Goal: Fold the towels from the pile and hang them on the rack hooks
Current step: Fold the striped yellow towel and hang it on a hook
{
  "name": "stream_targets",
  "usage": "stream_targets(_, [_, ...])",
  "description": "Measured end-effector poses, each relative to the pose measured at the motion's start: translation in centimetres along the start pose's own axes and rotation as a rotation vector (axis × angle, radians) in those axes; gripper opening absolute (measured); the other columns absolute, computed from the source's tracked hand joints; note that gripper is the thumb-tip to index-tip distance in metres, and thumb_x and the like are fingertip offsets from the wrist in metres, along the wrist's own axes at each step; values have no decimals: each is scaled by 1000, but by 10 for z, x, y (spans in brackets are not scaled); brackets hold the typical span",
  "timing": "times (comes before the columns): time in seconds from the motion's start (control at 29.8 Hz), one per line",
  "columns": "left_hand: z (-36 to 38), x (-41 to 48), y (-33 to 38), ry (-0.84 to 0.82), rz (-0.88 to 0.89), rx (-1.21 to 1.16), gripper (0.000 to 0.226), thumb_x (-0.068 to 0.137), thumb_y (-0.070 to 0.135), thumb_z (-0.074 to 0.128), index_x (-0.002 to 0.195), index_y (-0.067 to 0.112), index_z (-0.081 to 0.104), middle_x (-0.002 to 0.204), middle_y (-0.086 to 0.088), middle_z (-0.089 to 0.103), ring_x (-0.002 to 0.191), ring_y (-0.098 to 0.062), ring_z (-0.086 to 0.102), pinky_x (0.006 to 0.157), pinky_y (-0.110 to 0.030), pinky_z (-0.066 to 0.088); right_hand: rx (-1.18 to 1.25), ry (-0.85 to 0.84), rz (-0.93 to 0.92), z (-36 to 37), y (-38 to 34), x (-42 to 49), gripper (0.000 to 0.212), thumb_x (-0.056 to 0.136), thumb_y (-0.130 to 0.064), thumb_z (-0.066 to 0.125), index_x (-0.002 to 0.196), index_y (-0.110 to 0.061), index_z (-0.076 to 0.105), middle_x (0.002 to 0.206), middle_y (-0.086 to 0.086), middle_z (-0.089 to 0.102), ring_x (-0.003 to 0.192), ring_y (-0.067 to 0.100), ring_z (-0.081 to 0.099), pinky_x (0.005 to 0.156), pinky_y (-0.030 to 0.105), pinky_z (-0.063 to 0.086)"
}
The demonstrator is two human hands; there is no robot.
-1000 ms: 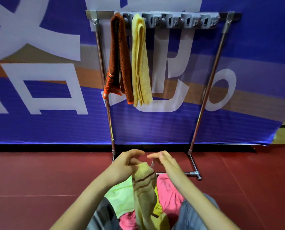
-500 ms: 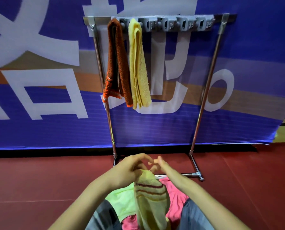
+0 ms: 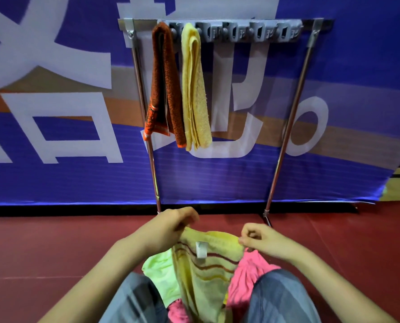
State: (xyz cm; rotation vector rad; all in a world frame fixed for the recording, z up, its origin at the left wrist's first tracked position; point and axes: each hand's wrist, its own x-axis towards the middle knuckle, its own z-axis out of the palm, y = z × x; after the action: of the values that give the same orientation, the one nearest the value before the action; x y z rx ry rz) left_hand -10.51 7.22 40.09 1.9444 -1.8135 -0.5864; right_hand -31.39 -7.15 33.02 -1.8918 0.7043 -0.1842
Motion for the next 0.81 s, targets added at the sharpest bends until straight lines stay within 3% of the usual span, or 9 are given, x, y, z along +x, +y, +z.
stream_targets(0.07, [-5, 0, 2, 1, 8, 2, 43, 78, -11, 39, 113, 10, 53, 91, -9, 60, 82, -14, 56, 64, -14, 37, -49, -8, -42, -11, -5, -4, 24, 83, -8, 61, 67, -23, 53, 69, -7, 56, 61, -7, 51, 68, 15, 42])
stream_targets(0.17, [-8, 0, 10, -12, 22, -45, 40, 80, -9, 40, 112, 12, 52, 86, -3, 61, 67, -2, 51, 65, -19, 39, -93, -6, -102, -14, -15, -9, 20, 82, -9, 63, 87, -27, 55, 96, -12, 58, 83, -14, 54, 78, 7, 42])
stream_targets(0.24, [-9, 1, 14, -10, 26, -56, 41, 80, -10, 39, 112, 12, 52, 87, -5, 62, 70, -7, 53, 70, -26, 44, -159, -17, -125, -7, -20, -9, 26, 82, -14, 64, 96, -33, 53, 112, -15, 50, 99, -10, 51, 81, -1, 37])
stream_targets(0.27, [-9, 1, 15, -7, 28, -62, 42, 80, -10, 38, 111, 13, 52, 88, -7, 62, 74, -18, 57, 72, -30, 46, -187, -34, -128, -2, -20, -8, 29, 82, -16, 65, 100, -35, 51, 117, -15, 45, 106, -4, 49, 82, -2, 35])
stream_targets(0.34, [-10, 0, 17, 1, 31, -59, 43, 80, -10, 37, 111, 15, 52, 88, -7, 62, 81, -30, 58, 73, -37, 49, -191, -40, -135, 9, -21, -5, 39, 82, -17, 65, 105, -40, 45, 123, -14, 39, 114, 4, 44, 86, 1, 33])
stream_targets(0.54, [-17, -9, 20, -21, 55, -1, 37, 85, -5, 41, 113, 16, 51, 82, 2, 58, 72, -15, 51, 65, -24, 41, -273, -44, -228, 25, -42, 15, 68, 75, -16, 71, 117, -51, 30, 144, -4, 18, 135, 7, 16, 109, 20, 15])
stream_targets(0.67, [-22, -15, 18, -24, 63, 5, 34, 85, -3, 43, 112, 16, 51, 82, -1, 60, 68, -14, 50, 63, -25, 41, -374, -151, -236, 36, -54, 25, 61, 70, -17, 69, 126, -31, 47, 145, -5, 15, 135, 11, 12, 112, 27, 15])
stream_targets(0.81, [-24, -16, 13, -20, 43, 22, 37, 83, -5, 43, 114, 14, 51, 86, -7, 62, 71, -14, 50, 65, -23, 40, -541, -217, -211, 38, -45, 30, 42, 77, -22, 70, 116, -10, 57, 148, 2, 22, 137, 16, 14, 111, 24, 15])
